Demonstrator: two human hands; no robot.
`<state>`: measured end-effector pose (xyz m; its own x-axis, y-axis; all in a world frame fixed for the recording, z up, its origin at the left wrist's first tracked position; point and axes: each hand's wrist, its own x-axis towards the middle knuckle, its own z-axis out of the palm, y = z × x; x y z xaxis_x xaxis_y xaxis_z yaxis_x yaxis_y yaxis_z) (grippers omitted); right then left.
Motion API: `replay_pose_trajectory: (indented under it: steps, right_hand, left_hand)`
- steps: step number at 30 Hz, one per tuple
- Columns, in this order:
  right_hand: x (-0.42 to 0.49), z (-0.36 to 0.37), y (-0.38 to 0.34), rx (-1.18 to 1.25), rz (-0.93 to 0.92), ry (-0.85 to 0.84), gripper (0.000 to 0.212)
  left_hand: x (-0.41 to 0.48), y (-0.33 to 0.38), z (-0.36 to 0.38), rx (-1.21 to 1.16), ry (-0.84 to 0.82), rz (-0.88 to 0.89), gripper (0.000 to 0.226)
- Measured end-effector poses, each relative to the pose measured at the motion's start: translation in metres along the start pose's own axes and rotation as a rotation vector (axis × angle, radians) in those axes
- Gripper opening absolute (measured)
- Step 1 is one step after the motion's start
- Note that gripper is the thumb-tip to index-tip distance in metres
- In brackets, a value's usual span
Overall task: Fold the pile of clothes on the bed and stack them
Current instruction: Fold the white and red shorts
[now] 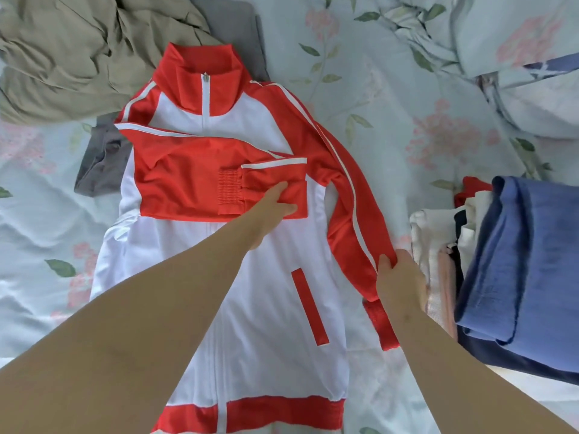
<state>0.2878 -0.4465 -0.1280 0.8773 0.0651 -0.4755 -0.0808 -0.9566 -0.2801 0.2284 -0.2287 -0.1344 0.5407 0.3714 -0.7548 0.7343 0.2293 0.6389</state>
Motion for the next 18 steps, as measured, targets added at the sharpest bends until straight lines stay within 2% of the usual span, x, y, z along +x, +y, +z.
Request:
replay_pose_trajectory:
  steps: [3,5,6,9,11,12,15,18]
  right_hand:
    - [0.0,-0.015,-0.015,0.272,-0.082,0.099,0.024]
    - [0.001,-0.02,-0.023,0.358,-0.103,0.123,0.022]
    - [0.002,-0.018,-0.022,0.363,-0.091,0.114,0.026]
    - [0.001,-0.007,-0.008,0.305,0.012,0.041,0.059]
    - [-0.006,0.006,0.008,0.281,-0.021,-0.018,0.072]
    - [-0.009,0.014,0.018,0.311,-0.031,-0.035,0.071]
    - [-0.016,0.027,0.034,0.358,0.112,-0.029,0.054]
    - [-0.009,0.039,0.042,0.32,0.132,-0.011,0.061]
  left_hand:
    - [-0.011,-0.002,-0.001,-0.039,0.149,0.067,0.051]
    - [-0.016,-0.011,-0.004,-0.059,0.186,0.059,0.046]
    - [-0.019,-0.015,-0.006,-0.05,0.193,0.047,0.044]
    - [-0.026,-0.027,-0.007,0.002,0.229,0.004,0.04]
    - [-0.031,-0.036,-0.004,0.015,0.23,-0.036,0.039]
    - [-0.033,-0.041,-0.003,0.016,0.222,-0.055,0.039]
    - [-0.039,-0.049,0.001,0.001,0.204,-0.095,0.037]
    - [-0.046,-0.053,0.005,-0.042,0.182,-0.115,0.032]
